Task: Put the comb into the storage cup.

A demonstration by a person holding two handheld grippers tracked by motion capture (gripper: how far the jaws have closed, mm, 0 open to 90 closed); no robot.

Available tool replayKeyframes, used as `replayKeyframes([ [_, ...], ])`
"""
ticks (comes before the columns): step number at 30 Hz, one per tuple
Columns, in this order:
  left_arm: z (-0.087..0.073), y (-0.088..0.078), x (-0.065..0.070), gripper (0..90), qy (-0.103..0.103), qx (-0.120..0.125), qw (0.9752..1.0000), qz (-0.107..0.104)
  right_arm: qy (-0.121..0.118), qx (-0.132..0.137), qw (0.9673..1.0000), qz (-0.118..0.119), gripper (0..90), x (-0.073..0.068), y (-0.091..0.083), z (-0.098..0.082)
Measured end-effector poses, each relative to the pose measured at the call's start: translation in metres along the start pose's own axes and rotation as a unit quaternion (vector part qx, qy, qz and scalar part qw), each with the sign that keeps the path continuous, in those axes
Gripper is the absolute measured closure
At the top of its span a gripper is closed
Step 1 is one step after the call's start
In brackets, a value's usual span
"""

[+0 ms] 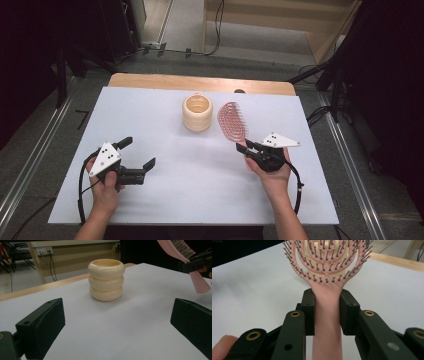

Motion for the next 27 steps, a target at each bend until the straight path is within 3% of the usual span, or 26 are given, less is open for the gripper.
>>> replayKeyframes([
  [9,0.015,0.014,0.011,0.0,-0.004,0.013,0.9998,-0.010,-0.004,0.011,0.9999,0.010,67.6,-0.008,0.003,0.003],
  [16,0.023,0.028,0.027,0.0,0.004,0.014,0.9994,-0.032,-0.006,0.014,0.9998,0.012,67.6,-0.011,0.004,0.004],
  [27,0.028,0.050,0.047,0.0,-0.002,0.010,0.9978,-0.065,-0.017,0.021,0.9995,0.016,67.6,-0.020,0.008,0.006],
])
Point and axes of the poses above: each handheld gripper's, and its own axes: y roughly forward along the jaws, z roughly out of its top, x roughly to its right, the point moved 4 cm from there along y, roughly forward along the jaws, and after that the axes turned 11 degrees about -y, right-handed, at the moved point
